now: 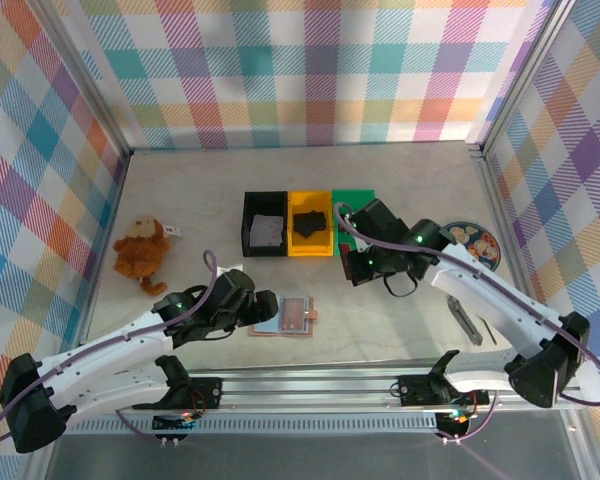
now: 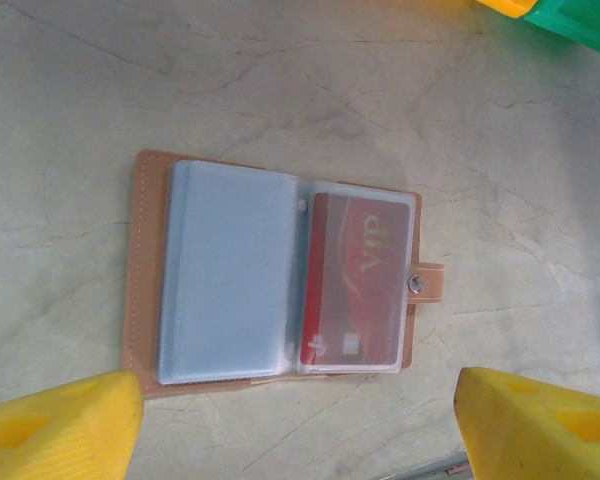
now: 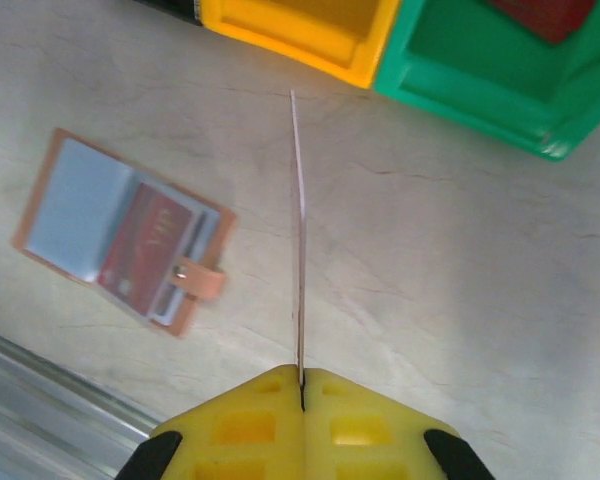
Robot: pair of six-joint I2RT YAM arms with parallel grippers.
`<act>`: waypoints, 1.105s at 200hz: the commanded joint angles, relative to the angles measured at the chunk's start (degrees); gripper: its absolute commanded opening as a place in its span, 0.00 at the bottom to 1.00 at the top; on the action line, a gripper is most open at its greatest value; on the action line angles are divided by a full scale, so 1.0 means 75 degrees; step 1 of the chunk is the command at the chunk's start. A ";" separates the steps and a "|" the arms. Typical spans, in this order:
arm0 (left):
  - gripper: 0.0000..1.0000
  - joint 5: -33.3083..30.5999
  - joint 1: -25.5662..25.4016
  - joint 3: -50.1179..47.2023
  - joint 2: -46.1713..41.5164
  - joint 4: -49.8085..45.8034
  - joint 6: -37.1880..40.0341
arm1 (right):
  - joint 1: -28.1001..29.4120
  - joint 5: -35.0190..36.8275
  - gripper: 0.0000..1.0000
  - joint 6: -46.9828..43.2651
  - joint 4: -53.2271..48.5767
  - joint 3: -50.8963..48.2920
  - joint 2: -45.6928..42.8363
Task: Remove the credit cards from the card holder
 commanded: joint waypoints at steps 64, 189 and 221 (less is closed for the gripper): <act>0.89 0.2272 0.0088 0.0264 -0.0321 0.1792 0.1955 | -0.0101 -0.4579 0.00 -0.2561 -0.0705 0.0526 0.0001; 0.83 0.5392 0.0120 0.1104 -0.1879 0.1117 0.2576 | 0.1236 -0.6764 0.00 -0.3803 -0.0834 -0.0220 -0.0269; 0.76 0.6106 0.0122 0.1074 -0.1503 0.1174 0.2493 | 0.1352 -0.6722 0.00 -0.3889 -0.0892 -0.0119 -0.0227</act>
